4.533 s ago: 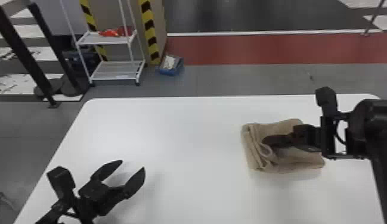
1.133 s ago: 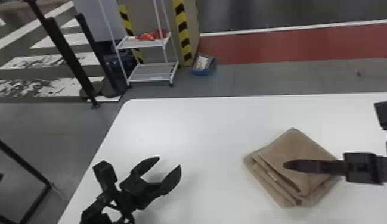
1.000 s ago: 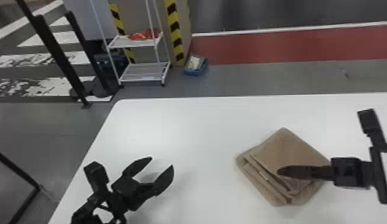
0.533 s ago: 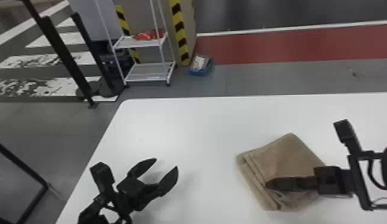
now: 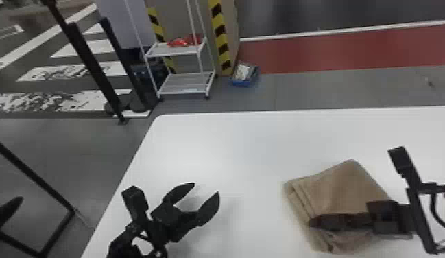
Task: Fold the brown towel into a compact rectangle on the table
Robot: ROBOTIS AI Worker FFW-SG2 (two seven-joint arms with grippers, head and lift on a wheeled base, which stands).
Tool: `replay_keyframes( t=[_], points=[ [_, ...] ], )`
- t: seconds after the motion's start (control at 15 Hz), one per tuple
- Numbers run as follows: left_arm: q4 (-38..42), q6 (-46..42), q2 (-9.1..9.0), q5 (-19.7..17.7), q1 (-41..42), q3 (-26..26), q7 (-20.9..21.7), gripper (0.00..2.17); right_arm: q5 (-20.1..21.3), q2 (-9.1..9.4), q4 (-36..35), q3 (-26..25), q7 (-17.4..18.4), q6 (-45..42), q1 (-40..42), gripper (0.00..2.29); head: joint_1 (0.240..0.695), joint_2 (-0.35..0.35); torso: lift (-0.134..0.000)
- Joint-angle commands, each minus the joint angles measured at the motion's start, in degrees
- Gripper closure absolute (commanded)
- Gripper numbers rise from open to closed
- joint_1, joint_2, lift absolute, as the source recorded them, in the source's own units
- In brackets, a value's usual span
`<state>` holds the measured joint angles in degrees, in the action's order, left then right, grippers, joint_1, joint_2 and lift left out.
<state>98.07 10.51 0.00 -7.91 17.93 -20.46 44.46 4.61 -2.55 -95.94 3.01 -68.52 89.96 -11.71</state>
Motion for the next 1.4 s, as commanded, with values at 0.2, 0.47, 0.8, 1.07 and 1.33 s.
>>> replay_keyframes(
  t=[0.2, 0.47, 0.8, 1.07, 1.33],
  points=[
    [0.1, -0.17, -0.15, -0.17, 0.27, -0.11, 0.19, 0.07, -3.21, 2.6, 1.46, -4.77, 6.03, 0.12, -4.02, 2.26, 0.695, 0.283, -0.124],
    [0.02, -0.17, -0.15, -0.35, 0.53, -0.19, 0.46, 0.07, -0.4, 2.6, 12.27, -0.73, 11.74, -8.26, -7.01, 2.26, 0.695, 0.268, -0.124],
    [0.19, -0.17, -0.15, -0.35, 0.88, -0.63, 0.46, 0.07, -6.11, 2.6, 13.5, -0.99, 11.74, -14.94, -6.75, 2.26, 0.695, 0.272, -0.124],
    [0.37, -0.17, -0.15, -0.44, 0.97, -0.72, 0.63, 0.07, -10.06, 2.6, 3.92, -0.73, 8.67, -6.33, -2.97, 2.26, 0.695, 0.303, -0.124],
    [0.54, -0.17, -0.15, -0.44, 0.97, -0.72, 0.63, 0.07, -12.17, 2.6, -1.71, 3.32, 8.14, 0.12, -1.12, 2.26, 0.695, 0.345, -0.124]
  ],
)
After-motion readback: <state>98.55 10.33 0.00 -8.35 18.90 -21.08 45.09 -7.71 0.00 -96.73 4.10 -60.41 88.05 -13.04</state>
